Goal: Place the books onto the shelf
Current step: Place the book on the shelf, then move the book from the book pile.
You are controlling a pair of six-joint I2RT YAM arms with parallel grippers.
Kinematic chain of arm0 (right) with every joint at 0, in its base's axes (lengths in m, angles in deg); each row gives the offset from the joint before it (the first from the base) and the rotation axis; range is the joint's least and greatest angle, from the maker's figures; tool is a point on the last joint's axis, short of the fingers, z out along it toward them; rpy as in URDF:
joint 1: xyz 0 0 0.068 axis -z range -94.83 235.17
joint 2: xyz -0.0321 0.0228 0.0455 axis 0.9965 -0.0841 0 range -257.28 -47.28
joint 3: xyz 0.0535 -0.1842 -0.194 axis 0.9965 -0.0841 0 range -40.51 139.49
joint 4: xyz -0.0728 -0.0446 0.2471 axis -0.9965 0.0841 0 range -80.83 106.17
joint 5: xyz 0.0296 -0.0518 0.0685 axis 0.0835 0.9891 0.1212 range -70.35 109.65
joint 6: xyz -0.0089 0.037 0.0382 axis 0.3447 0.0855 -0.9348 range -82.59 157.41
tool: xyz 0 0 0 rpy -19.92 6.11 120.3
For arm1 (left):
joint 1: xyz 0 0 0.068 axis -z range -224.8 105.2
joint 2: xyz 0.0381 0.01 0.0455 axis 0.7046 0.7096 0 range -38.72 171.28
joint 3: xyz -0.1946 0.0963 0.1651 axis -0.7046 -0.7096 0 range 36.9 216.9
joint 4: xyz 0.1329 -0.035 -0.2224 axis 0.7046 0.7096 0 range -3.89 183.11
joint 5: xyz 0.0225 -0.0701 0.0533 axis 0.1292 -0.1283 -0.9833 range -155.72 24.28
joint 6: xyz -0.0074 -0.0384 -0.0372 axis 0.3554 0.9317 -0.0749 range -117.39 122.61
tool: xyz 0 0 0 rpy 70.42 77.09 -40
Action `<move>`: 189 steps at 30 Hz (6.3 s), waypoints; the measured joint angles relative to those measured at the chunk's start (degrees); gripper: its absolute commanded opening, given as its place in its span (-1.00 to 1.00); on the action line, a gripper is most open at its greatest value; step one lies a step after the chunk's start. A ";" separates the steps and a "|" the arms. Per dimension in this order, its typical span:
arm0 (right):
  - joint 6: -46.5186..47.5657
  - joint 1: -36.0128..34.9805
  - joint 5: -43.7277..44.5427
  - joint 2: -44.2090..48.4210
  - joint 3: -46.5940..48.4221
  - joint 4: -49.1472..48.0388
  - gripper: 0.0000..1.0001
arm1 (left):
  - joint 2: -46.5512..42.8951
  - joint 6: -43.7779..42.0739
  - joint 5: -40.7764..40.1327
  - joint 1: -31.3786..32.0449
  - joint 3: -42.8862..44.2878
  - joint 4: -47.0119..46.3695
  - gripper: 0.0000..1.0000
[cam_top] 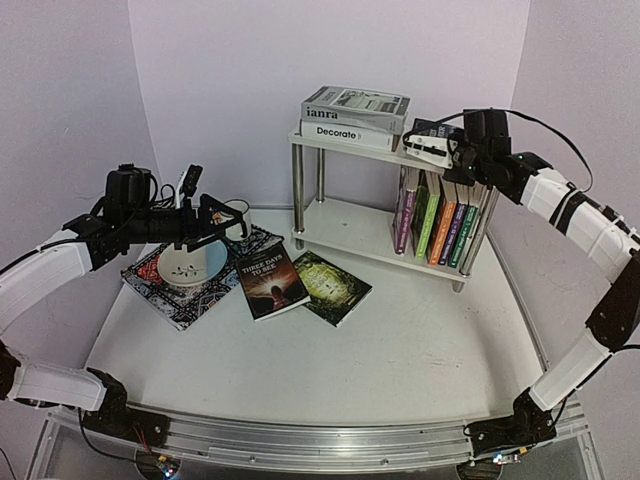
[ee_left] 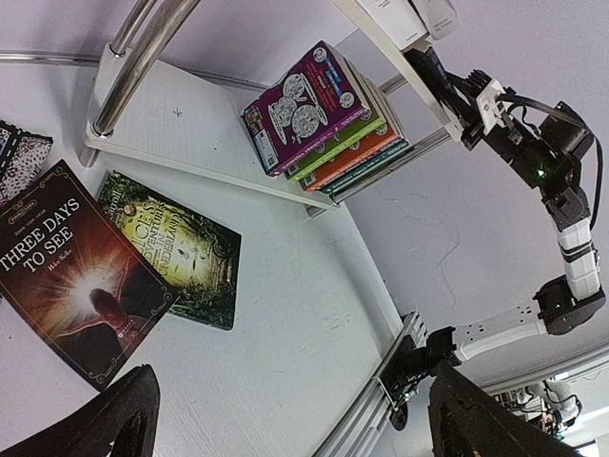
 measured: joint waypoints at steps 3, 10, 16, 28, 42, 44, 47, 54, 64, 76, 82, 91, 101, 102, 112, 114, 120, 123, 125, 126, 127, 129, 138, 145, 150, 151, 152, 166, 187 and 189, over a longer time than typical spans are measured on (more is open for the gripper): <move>0.00 0.12 0.06 0.04 -0.14 -0.02 -0.71 | 0.00 0.02 0.00 0.00 0.00 0.02 0.99; -0.05 0.17 0.00 0.10 -0.19 0.09 -0.48 | 0.00 0.04 0.00 0.00 0.00 0.07 0.99; -0.42 0.18 -0.05 0.26 -0.19 0.27 -0.18 | 0.00 0.04 0.00 0.00 0.00 0.44 0.99; -3.52 0.29 -1.32 2.80 -0.19 1.96 0.50 | -0.37 0.04 -0.01 0.00 0.00 0.55 0.99; -8.90 0.29 -4.94 4.14 1.03 6.25 0.59 | -0.39 0.07 -0.02 0.00 0.00 0.90 1.00; -9.85 0.27 -5.49 4.32 1.18 6.86 0.59 | -0.42 0.07 -0.02 0.00 0.00 0.90 0.99; -11.49 0.27 -6.69 4.65 1.21 8.13 0.60 | -0.46 0.07 -0.02 0.00 0.00 0.90 0.99; -16.53 0.27 -10.79 6.62 1.21 10.04 0.62 | -0.48 0.07 -0.02 0.00 0.00 0.90 0.99; -22.41 0.27 -15.65 10.43 0.87 10.10 0.68 | -0.68 0.11 -0.04 0.00 -0.02 0.91 0.99; -46.84 0.27 -30.90 20.85 -9.04 10.34 0.75 | -2.03 0.13 -1.06 0.00 -1.86 1.09 0.99; -63.77 0.25 -38.14 24.31 -18.16 8.43 0.79 | -2.03 0.14 -1.60 0.00 -3.73 1.27 0.99; -79.63 -4.74 -44.31 28.08 -34.34 3.67 0.80 | -2.08 0.79 -3.43 0.00 -8.86 1.15 0.99; -87.37 -18.27 -39.28 25.04 -43.66 -6.89 0.82 | -2.27 2.08 -4.96 0.00 -16.05 -2.43 0.99; -88.20 -19.37 -38.54 23.52 -44.37 -8.61 0.82 | -2.30 2.05 -5.08 0.00 -16.64 -3.22 0.99; -96.40 -25.50 -28.42 10.36 -45.79 -20.67 0.89 | -3.81 2.05 -10.53 0.00 -23.00 -10.97 0.99; -98.53 -25.57 -26.44 8.43 -45.65 -22.45 0.91 | -3.39 2.11 -11.56 0.00 -23.96 -12.89 0.99; -104.68 -25.56 -23.68 -0.31 -42.38 -23.75 0.93 | 3.67 3.10 -12.61 0.00 -24.26 -17.95 0.99; -106.79 -25.64 -23.49 -3.87 -40.31 -23.87 0.94 | 8.01 3.43 -12.65 0.00 -24.26 -19.09 0.99; -107.82 -25.71 -23.32 -5.52 -39.09 -23.95 0.95 | 10.03 3.62 -12.65 0.00 -24.26 -19.65 0.99; -108.14 -25.72 -23.18 -5.81 -38.81 -23.97 0.95 | 10.68 3.65 -12.69 0.00 -24.26 -19.91 0.99; -108.40 -25.74 -23.03 -5.91 -38.61 -23.97 0.96 | 11.17 3.63 -12.77 0.00 -24.26 -20.22 0.99; -108.85 -25.74 -22.69 -5.97 -38.20 -23.98 0.96 | 12.03 3.63 -13.00 0.00 -24.25 -20.96 0.99; -110.93 -25.74 -21.71 -10.21 -34.53 -25.06 0.97 | 15.00 4.00 -13.69 0.00 -24.09 -23.37 0.99; -111.86 -25.74 -20.23 -11.76 -33.70 -26.57 0.97 | 17.33 4.68 -14.10 -0.03 -22.98 -25.08 0.99; -111.67 -25.72 -17.70 -13.09 -32.63 -28.06 0.97 | 18.23 4.68 -14.88 -0.13 -22.60 -26.34 0.99; -111.65 -25.72 -17.41 -13.96 -32.15 -28.45 0.96 | 18.47 4.68 -15.05 -0.16 -22.60 -26.48 0.99; -111.65 -25.72 -17.34 -14.84 -31.71 -28.72 0.96 | 18.77 4.68 -15.12 -0.19 -22.60 -26.72 0.98; -114.76 -25.74 -19.71 -27.67 -19.24 -30.26 0.37 | 27.52 6.12 -14.99 -0.37 -19.27 -29.57 0.71; -117.48 -25.56 -23.36 -38.63 -8.69 -26.60 -0.37 | 39.22 8.11 -9.73 -0.51 -14.73 -36.69 0.16; -117.70 -25.29 -23.77 -38.57 -9.14 -26.91 -0.37 | 39.56 8.17 -9.31 -0.68 -14.70 -36.98 0.10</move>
